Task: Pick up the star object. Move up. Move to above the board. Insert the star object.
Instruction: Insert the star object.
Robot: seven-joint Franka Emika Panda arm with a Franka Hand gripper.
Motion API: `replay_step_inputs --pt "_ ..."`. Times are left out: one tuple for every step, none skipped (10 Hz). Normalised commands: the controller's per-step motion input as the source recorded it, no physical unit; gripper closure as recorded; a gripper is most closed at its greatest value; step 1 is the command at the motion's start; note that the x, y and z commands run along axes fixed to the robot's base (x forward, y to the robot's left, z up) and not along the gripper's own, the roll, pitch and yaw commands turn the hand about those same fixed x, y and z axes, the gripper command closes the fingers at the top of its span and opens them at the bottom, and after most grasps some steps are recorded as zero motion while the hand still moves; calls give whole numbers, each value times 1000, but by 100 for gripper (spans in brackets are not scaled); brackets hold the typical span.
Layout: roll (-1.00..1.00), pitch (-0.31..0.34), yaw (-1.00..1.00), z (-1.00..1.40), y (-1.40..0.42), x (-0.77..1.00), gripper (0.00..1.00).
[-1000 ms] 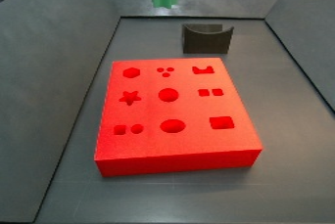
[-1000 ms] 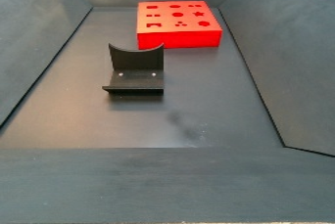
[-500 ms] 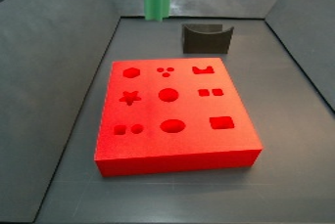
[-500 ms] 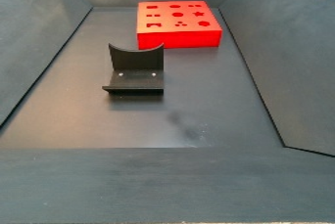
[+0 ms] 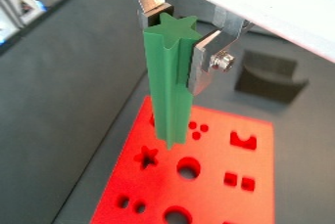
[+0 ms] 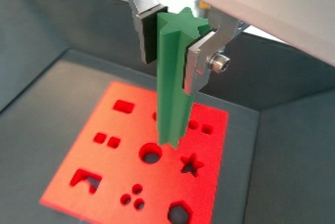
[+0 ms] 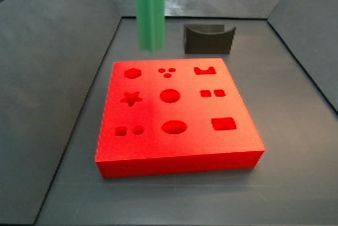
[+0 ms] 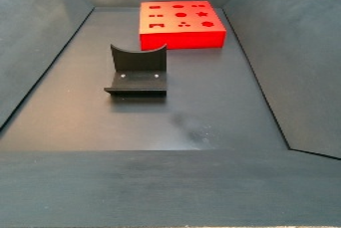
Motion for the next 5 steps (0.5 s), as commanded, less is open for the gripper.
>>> replay_step_inputs --pt "26 -74 0 -86 0 0 100" --pt "0 -124 0 -300 0 -320 100" --pt "37 -121 191 -489 0 -389 100" --pt "61 -119 391 -500 46 -286 100" --pt "46 -137 389 -483 49 -220 100"
